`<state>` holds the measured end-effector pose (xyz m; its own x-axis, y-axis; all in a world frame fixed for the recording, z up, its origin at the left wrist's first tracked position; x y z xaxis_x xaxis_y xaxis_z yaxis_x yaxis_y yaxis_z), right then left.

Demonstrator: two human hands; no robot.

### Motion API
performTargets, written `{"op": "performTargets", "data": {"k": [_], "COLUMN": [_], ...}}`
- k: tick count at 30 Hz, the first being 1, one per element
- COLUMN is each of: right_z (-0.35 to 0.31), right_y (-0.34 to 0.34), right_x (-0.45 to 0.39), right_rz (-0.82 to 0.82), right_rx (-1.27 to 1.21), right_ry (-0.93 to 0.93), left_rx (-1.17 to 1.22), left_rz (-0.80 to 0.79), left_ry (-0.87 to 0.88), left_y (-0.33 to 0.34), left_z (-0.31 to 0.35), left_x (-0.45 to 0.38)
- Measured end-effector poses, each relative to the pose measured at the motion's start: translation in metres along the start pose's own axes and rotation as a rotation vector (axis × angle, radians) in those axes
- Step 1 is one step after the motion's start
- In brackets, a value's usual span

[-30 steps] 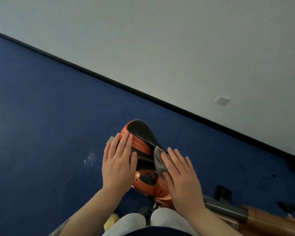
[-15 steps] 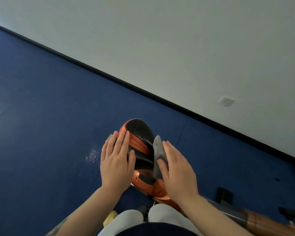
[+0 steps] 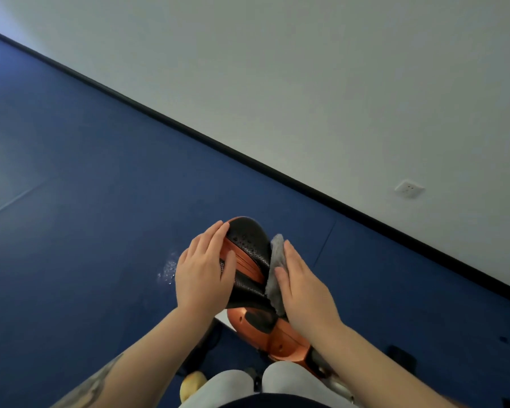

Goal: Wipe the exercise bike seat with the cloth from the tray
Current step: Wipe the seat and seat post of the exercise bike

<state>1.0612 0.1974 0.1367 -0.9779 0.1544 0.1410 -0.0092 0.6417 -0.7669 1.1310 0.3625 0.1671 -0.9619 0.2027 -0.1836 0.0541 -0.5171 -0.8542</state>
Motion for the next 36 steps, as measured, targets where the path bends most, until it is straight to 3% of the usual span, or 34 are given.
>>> {"op": "performTargets", "data": {"k": [5,12,17,24,29,36], "right_z": [-0.001,-0.013,-0.018,-0.055,-0.041,-0.044], "right_y": [0.006,0.008,0.010,0.016,0.012,0.011], "right_x": [0.020,-0.029,-0.016,-0.075,-0.030,-0.084], "right_rz": [-0.075,-0.070,-0.118,-0.107,-0.243,-0.185], "right_rx": [0.145,-0.137,-0.069,-0.193,-0.185,-0.478], "right_ry": [-0.128,0.014,-0.075,-0.208,-0.298,-0.097], "left_rx": [0.010,0.042,0.056,0.073,0.088,0.063], "left_rz": [0.020,0.061,0.109,0.138,0.137,0.101], "left_ry": [-0.013,-0.035,-0.039,-0.026,-0.034,-0.078], "left_y": [0.000,-0.004,-0.005,-0.008,-0.006,-0.007], "left_z": [-0.001,-0.004,-0.007,-0.007,-0.010,-0.011], "left_x": [0.002,0.003,0.005,0.005,0.007,0.006]}}
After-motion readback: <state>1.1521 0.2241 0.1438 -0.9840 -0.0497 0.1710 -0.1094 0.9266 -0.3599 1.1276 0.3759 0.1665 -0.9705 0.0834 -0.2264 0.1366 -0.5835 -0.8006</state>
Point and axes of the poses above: each hand's wrist, its own x-axis away from the middle knuckle, its own y-axis out of the palm, z = x × y, the point moved 9 cm from there along -x, towards the middle knuckle, and after that the axes turned 1 degree about -x, right-handed, at the moved point
